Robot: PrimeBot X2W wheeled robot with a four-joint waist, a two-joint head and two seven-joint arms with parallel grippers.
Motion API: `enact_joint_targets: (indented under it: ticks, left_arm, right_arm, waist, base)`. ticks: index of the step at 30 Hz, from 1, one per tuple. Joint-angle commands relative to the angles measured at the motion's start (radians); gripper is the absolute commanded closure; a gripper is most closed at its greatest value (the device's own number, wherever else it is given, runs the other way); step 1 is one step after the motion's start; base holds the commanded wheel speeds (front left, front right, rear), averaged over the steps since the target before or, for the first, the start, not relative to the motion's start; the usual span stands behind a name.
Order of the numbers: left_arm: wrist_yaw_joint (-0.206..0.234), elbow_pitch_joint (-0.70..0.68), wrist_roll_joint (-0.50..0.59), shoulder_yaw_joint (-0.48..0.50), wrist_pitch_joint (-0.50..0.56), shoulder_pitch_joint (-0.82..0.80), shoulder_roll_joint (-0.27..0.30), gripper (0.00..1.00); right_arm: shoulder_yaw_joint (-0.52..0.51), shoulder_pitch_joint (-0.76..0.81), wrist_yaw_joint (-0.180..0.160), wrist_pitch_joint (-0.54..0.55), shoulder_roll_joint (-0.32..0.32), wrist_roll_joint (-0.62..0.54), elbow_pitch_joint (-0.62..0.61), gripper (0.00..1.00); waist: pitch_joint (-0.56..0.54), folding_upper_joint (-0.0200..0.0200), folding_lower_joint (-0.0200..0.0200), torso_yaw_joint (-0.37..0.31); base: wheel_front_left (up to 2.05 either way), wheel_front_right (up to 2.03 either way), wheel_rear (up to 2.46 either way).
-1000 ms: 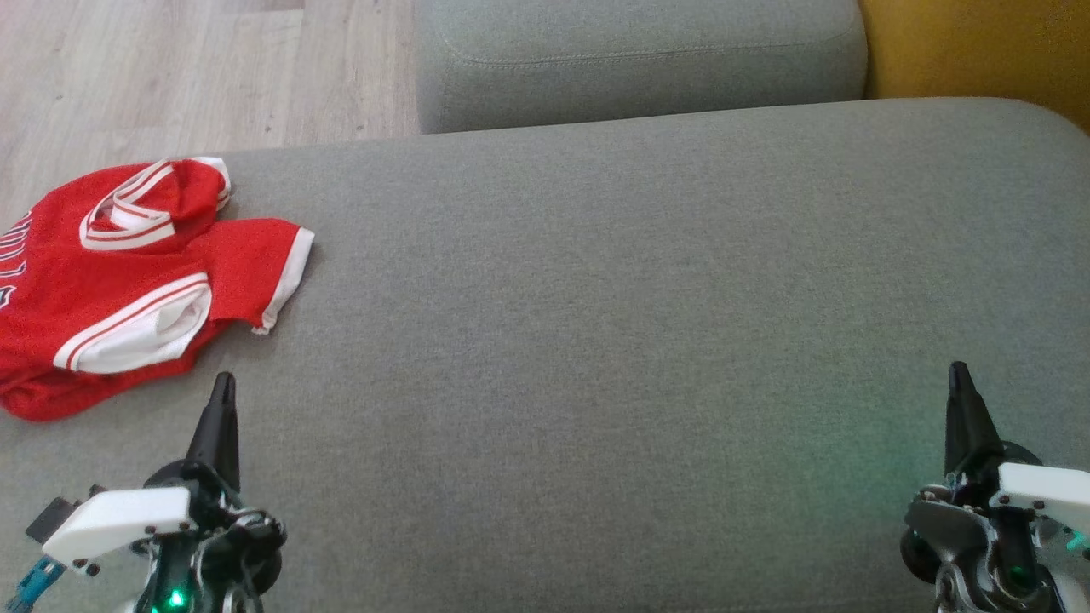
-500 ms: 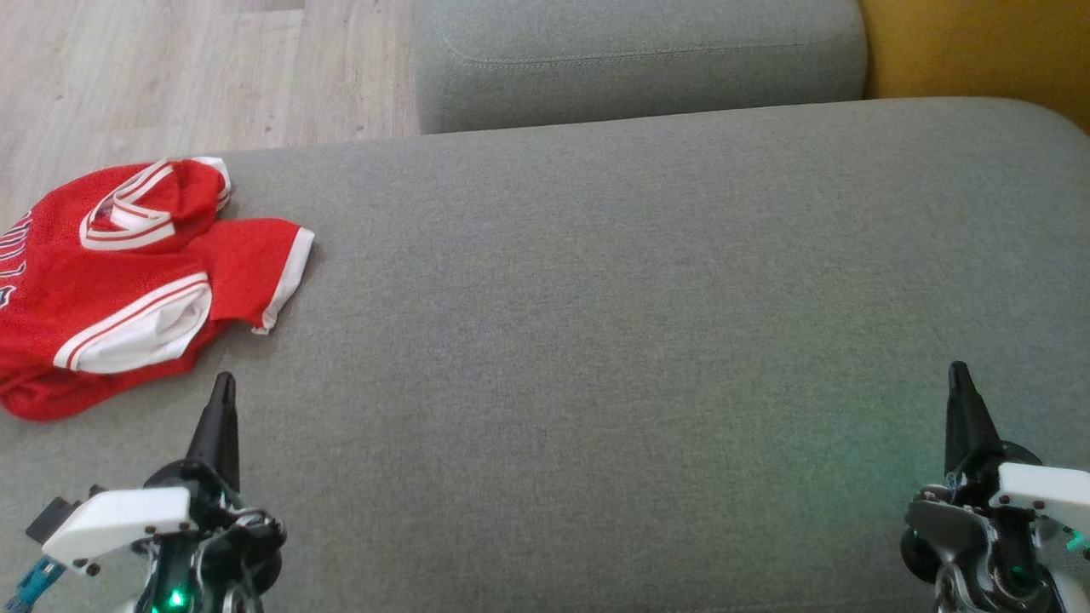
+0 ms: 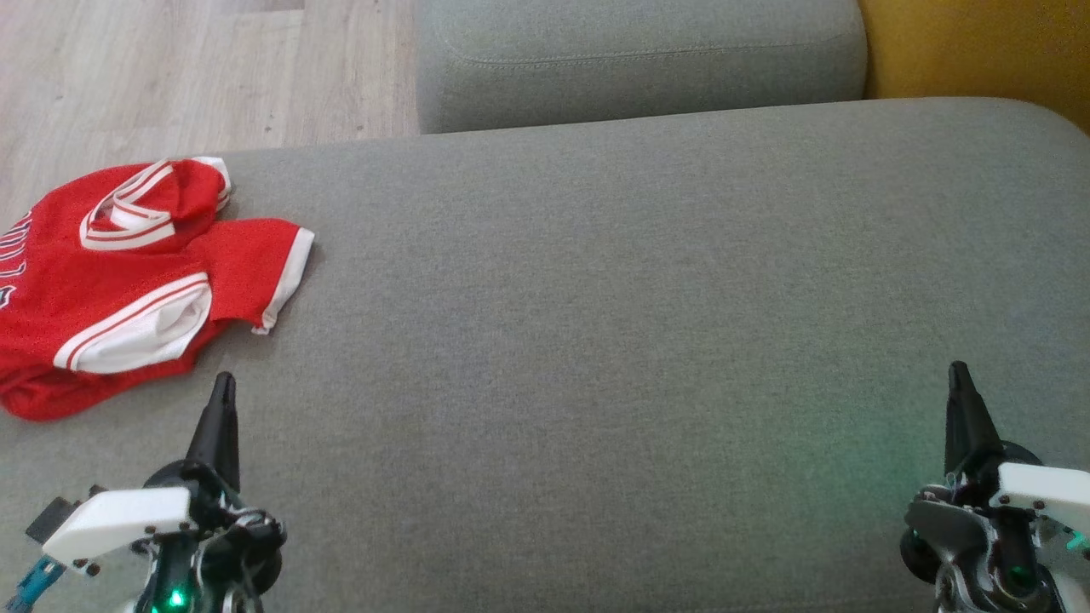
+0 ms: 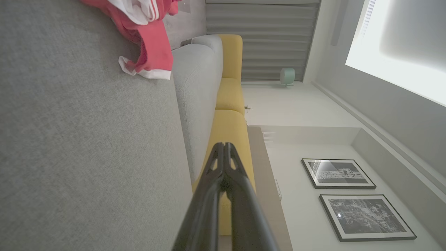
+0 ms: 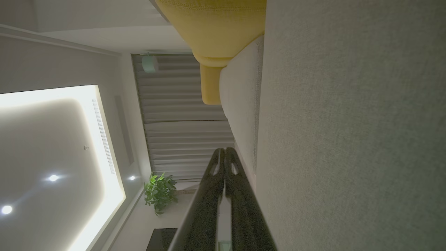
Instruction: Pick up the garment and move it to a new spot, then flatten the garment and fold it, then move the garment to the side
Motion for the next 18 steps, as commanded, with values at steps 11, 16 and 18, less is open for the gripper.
enact_joint_targets:
  ticks: [11, 16, 18]
  left_arm:
    - [-0.007, -0.030, 0.007, 0.035, 0.007, -0.059, 0.009, 1.00]
    - [-0.007, -0.030, 0.007, 0.035, 0.007, -0.059, 0.009, 1.00]
    - [-0.007, -0.030, 0.007, 0.035, 0.007, -0.059, 0.009, 1.00]
  right_arm:
    - [0.021, -0.056, -0.001, 0.006, -0.009, 0.007, -0.037, 1.00]
    - [0.021, -0.056, -0.001, 0.006, -0.009, 0.007, -0.037, 1.00]
    - [0.021, -0.056, -0.001, 0.006, -0.009, 0.007, -0.037, 1.00]
  waist:
    - [0.000, 0.0000, 0.0000, 0.000]
    - [0.000, 0.0000, 0.0000, 0.000]
    - [0.000, 0.0000, 0.0000, 0.000]
  base:
    - [0.00, 0.00, 0.00]
    - [0.00, 0.00, 0.00]
    - [0.00, 0.00, 0.00]
